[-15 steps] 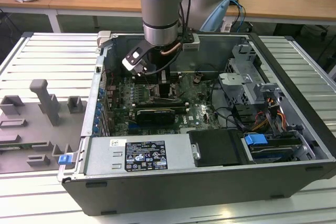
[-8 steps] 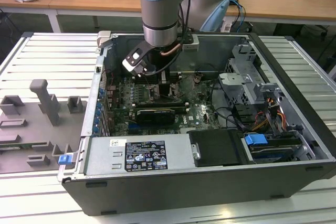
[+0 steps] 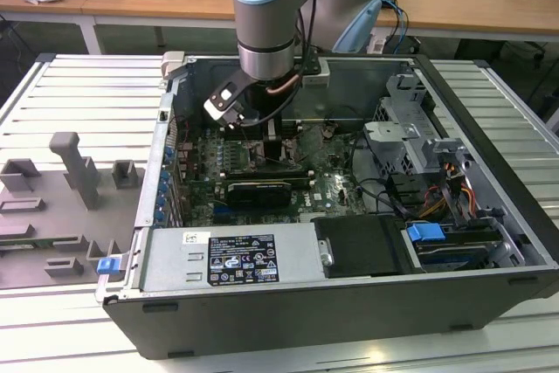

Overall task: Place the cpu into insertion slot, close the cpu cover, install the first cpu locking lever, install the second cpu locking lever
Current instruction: 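Place the cpu into insertion slot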

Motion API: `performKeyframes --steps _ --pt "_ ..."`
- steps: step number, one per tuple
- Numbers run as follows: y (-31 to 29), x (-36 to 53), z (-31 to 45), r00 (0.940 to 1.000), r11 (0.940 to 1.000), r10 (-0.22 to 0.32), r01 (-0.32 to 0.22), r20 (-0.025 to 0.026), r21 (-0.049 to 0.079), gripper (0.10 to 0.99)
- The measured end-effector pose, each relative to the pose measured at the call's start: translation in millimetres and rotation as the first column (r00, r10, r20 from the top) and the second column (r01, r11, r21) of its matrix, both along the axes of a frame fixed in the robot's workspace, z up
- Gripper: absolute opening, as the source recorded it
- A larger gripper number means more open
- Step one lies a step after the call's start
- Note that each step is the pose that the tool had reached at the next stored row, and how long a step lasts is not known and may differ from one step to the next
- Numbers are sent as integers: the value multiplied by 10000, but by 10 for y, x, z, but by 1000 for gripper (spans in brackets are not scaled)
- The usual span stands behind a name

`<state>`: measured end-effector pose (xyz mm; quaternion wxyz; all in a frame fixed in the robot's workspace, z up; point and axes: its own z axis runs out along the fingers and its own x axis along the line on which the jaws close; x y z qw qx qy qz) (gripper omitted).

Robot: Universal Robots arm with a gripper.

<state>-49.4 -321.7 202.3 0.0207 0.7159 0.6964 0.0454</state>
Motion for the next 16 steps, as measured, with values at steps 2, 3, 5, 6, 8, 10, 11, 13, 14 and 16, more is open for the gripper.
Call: performKeyframes --steps 2,3,5,6,8,10,11,13,14,16 --pt "1 1 -16 10000 10000 -2 2 -1 -3 529" --pt "1 1 -17 10000 10000 -2 2 -2 -4 529" --pt "2 2 -19 10000 10000 -1 1 -1 -1 529" --pt "1 1 -19 10000 10000 -1 1 -1 -2 529" --pt "2 2 -9 10000 10000 -2 2 1 0 604" --pt "1 1 -6 10000 10000 -1 1 -2 -70 592" --pt "2 2 -7 10000 10000 -1 1 -1 -97 522" --pt "2 2 -7 10000 9999 -1 1 0 -104 522" --pt "2 1 -6 10000 9999 -2 2 0 -105 537" --pt "6 2 6 10000 9999 -47 47 -1 -105 600"
